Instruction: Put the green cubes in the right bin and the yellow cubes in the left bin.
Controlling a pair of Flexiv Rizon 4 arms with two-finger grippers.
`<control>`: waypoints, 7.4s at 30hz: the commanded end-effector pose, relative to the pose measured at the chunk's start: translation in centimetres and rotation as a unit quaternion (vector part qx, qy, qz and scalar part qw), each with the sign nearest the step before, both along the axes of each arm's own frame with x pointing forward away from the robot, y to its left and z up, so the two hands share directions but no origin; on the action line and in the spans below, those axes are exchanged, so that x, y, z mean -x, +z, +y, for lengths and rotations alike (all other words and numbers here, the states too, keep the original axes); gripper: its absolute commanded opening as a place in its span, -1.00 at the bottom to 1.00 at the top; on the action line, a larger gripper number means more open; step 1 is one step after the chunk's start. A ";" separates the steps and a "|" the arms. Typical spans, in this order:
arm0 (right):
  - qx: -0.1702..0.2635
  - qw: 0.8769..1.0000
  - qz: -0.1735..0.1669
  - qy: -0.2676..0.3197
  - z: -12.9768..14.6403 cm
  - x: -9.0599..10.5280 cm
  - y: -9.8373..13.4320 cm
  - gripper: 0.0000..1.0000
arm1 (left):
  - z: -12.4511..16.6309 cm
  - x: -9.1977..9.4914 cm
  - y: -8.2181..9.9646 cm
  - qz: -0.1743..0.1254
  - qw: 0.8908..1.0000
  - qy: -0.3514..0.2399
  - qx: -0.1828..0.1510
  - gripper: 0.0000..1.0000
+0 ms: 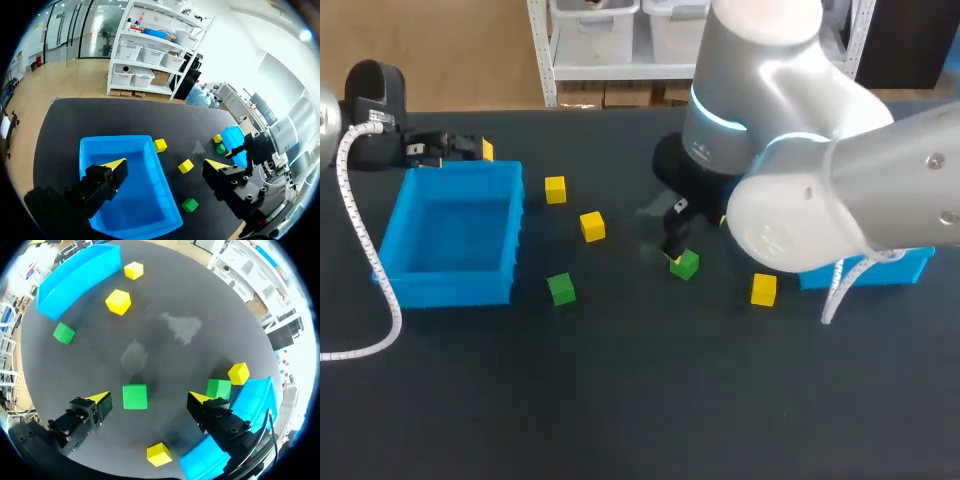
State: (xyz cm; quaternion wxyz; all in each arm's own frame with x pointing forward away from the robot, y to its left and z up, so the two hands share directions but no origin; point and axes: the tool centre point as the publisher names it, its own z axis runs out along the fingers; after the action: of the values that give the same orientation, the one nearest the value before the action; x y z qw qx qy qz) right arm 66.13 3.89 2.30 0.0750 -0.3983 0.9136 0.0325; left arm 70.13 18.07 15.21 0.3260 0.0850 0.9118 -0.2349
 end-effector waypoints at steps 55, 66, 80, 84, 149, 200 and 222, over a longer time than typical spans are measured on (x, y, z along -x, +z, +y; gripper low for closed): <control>0.015 0.997 -0.048 -0.063 -2.4 -3.0 1.9 -1.00 | 0.2 0.1 -0.2 -0.003 1.000 -0.003 0.005 1.00; 0.001 0.983 -0.081 -0.165 -8.5 -5.6 4.6 -1.00 | 0.2 0.1 -0.2 -0.003 1.000 -0.003 0.005 1.00; -0.005 0.955 -0.100 -0.278 -16.5 -6.6 5.7 -1.00 | 0.2 0.1 -0.2 -0.003 1.000 -0.003 0.005 1.00; -0.007 0.948 -0.095 -0.302 -18.0 -6.4 5.2 -1.00 | 0.2 0.1 -0.2 -0.003 1.000 -0.003 0.005 1.00; 0.066 0.992 0.006 -0.104 -6.6 -7.7 1.8 1.00 | 0.2 0.1 -0.2 -0.003 1.000 -0.003 0.005 1.00; 0.095 0.990 0.037 -0.093 -6.5 -7.2 -3.2 1.00 | 0.2 0.1 -0.2 -0.003 1.000 -0.003 0.005 1.00; 0.101 0.989 0.036 -0.105 -6.8 -7.1 -3.8 -0.63 | 0.2 0.1 -0.2 -0.003 1.000 -0.003 0.005 1.00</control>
State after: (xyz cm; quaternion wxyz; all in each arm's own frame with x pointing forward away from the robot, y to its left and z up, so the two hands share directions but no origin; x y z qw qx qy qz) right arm 73.34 -2.92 -1.48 0.0030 -0.3053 0.9508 -0.0529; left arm 70.13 18.07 15.21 0.3261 0.0849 0.9117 -0.2349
